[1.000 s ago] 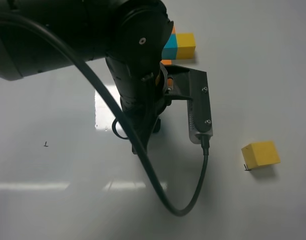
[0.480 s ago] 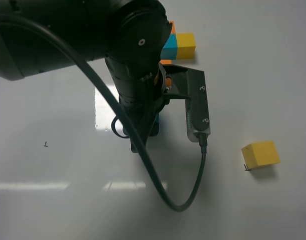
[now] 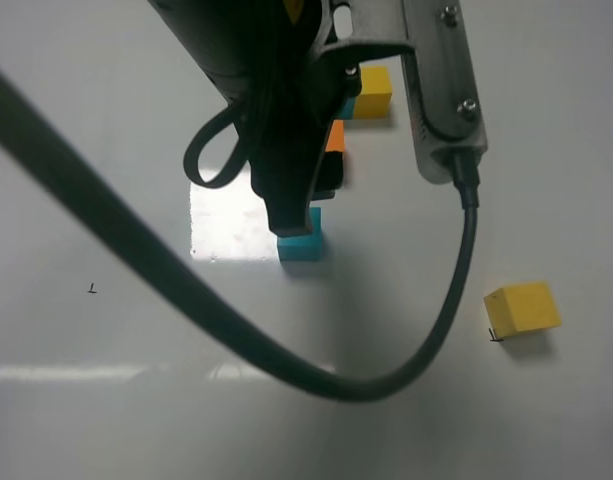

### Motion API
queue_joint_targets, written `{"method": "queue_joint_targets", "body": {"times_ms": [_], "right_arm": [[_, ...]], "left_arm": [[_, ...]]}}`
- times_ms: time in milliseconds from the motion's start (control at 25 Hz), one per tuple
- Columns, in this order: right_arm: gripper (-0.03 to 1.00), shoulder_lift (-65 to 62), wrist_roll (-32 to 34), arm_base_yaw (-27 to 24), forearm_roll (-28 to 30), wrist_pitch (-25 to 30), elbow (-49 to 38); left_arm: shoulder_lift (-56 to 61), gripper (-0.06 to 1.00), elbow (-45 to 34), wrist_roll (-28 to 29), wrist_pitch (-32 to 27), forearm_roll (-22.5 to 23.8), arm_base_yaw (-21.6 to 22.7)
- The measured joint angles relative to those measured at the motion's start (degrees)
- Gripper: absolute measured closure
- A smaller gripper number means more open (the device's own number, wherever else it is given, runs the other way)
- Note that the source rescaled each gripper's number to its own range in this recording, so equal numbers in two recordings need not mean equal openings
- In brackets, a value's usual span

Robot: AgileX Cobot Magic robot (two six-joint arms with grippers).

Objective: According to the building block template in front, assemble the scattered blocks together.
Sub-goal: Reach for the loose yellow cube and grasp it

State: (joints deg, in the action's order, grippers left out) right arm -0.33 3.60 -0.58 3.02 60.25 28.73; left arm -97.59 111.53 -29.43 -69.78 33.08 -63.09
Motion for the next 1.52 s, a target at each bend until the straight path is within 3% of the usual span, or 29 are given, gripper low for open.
{"method": "queue_joint_targets", "body": {"times_ms": [240, 440, 600, 720, 880, 1040, 1280, 1520], "right_arm": [[0.81, 0.00, 0.00, 0.00, 0.00, 0.00, 0.00], [0.82, 0.00, 0.00, 0.00, 0.00, 0.00, 0.00], [0.82, 0.00, 0.00, 0.00, 0.00, 0.00, 0.00], [0.82, 0.00, 0.00, 0.00, 0.00, 0.00, 0.00], [0.82, 0.00, 0.04, 0.00, 0.00, 0.00, 0.00], [0.82, 0.00, 0.04, 0.00, 0.00, 0.00, 0.00], [0.82, 0.00, 0.04, 0.00, 0.00, 0.00, 0.00], [0.82, 0.00, 0.04, 0.00, 0.00, 0.00, 0.00]], "left_arm": [[0.48, 0.48, 0.20, 4.44, -0.23, 0.56, 4.65], [2.13, 0.48, 0.20, 19.84, -0.23, 1.51, 14.79], [6.52, 0.48, 0.20, 28.28, -0.23, 0.76, 25.01], [10.95, 0.48, 0.20, 31.93, 2.00, -2.76, 34.88], [14.93, 0.48, 0.20, 34.03, 6.39, -13.18, 48.49], [16.24, 0.48, 0.03, 34.24, 7.60, -18.36, 57.64], [19.60, 0.61, -4.14, 34.48, 10.52, -18.68, 59.96], [20.78, 0.63, -8.13, 34.48, 11.15, -18.96, 60.02]]}}
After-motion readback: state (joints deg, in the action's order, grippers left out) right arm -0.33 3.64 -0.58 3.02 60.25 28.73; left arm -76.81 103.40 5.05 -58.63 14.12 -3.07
